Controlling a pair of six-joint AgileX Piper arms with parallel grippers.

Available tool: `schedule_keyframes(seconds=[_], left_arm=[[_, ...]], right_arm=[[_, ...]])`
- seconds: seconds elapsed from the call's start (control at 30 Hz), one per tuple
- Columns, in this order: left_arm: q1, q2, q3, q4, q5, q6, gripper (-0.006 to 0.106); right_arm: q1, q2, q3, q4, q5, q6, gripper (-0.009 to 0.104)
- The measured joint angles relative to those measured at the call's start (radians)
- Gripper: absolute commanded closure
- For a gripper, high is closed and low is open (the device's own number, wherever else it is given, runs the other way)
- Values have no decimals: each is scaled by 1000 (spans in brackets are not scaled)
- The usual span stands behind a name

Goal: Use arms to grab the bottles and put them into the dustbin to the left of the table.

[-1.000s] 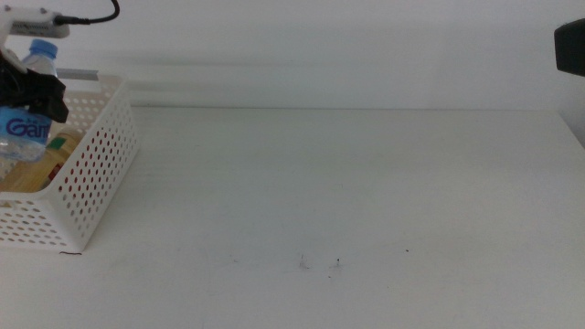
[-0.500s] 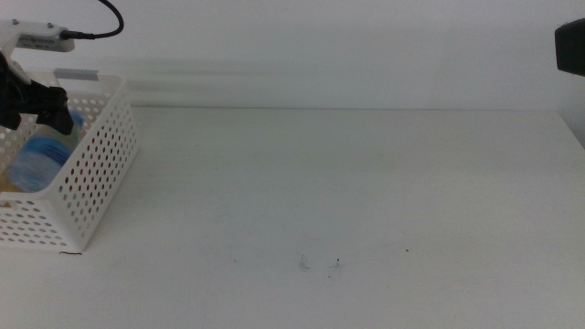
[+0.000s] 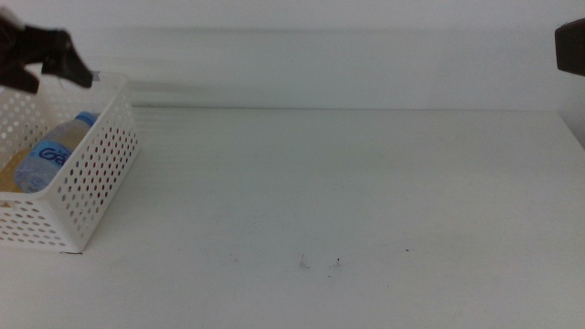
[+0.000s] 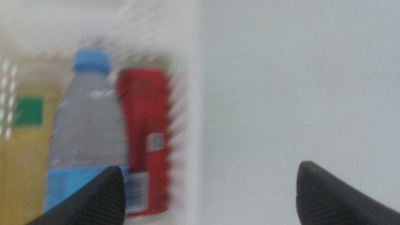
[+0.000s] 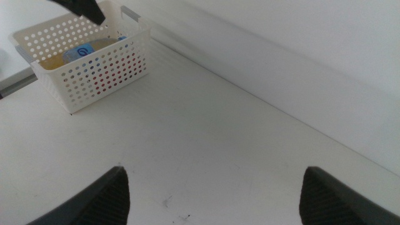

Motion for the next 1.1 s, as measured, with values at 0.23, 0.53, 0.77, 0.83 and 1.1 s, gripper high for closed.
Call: schedule_keyframes(seconds=[0.23,0.53,0.77,0.83,1.1], left_arm=[[-147,-174,-2,-11,-41,19,7],[-349,-353,-6,3,-64,-19,7],[-484,-487,44,52,-110,-59,7],[-494,-531,101,52,-143,-61,7],[-500,-716,378,54,-299,-60,7]], right_arm=[[0,0,0,0,0,0,20],[0,0,0,0,0,0,20],[0,0,0,0,0,0,20],[0,0,0,0,0,0,20],[0,0,0,0,0,0,20]])
